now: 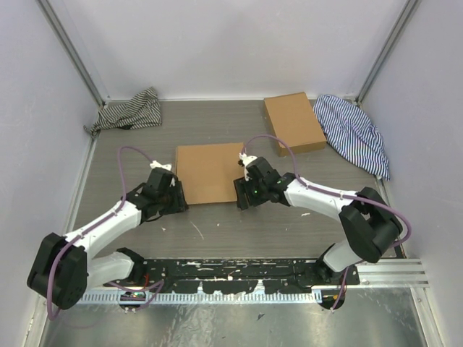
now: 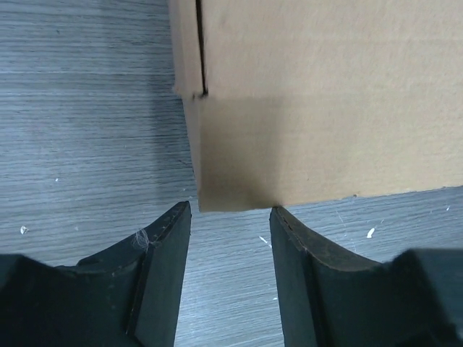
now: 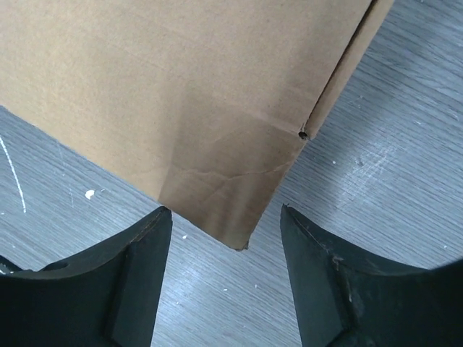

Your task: Fold the paper box

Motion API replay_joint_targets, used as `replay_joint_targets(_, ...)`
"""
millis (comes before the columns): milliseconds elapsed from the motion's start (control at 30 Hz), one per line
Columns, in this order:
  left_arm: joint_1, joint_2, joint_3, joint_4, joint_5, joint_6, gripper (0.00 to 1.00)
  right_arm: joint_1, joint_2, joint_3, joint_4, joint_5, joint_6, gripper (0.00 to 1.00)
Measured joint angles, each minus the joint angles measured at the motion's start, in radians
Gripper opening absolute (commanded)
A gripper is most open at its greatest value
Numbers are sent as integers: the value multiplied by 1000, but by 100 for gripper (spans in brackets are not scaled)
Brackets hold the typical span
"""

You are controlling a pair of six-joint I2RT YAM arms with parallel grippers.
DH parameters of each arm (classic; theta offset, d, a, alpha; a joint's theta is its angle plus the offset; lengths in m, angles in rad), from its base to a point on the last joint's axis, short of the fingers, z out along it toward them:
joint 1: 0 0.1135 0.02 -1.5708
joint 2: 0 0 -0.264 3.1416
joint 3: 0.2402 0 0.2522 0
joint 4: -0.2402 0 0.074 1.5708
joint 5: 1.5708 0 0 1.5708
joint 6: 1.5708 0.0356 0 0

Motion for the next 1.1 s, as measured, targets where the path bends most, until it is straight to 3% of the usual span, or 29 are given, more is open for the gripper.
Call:
replay_joint_targets(33,0,0,0,-1,-5,0,53,0,-6,0,-2,-2,0,64)
replay_joint_targets(133,0,-21,0,-17,-6,-3,45,3,-48,3,-23,-8,0,42)
replay_joint_targets(200,0,-65,0,-37,-2,-8,41,3,-83,28,-57,-11,0,34)
replay_joint_targets(367,0,-211,2,-93,19,-18,34,6,-102,184,-110,-7,-5,29)
replay_joint_targets(600,0,-273,35,-163,26,-18,36,6,-10,436,-147,32,-24,32)
replay_joint_targets(800,0,-208,38,-67,101,-37,34,-45,175,574,-154,49,-35,26)
replay_joint_targets(1100,-31,0,96,86,162,-39,34,-186,493,757,-90,66,-61,25)
